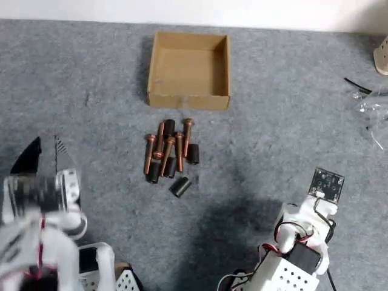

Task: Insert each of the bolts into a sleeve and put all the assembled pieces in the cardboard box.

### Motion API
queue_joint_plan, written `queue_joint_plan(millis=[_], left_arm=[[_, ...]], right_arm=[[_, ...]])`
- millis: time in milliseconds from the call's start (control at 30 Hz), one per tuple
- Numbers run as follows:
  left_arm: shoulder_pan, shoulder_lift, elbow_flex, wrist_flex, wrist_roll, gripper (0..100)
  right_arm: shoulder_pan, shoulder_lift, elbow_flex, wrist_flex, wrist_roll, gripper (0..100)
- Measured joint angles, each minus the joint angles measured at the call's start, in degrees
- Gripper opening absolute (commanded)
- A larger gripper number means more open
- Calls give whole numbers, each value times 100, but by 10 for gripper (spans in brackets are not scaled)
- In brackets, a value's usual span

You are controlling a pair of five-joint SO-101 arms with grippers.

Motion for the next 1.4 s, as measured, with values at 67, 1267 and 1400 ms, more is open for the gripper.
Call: queue_joint_plan(millis=[67,1267,1400], left_arm=[[114,897,-404,176,88,109],[985,4703,1275,-2444,1705,112],[695,4730,1389,-2787,1749,112]], right_arm=[[0,0,-26,0,-220,310],[-4677,7534,-5776,-325,-2523,310],[-5152,8378,-5855,-818,-2523,310]])
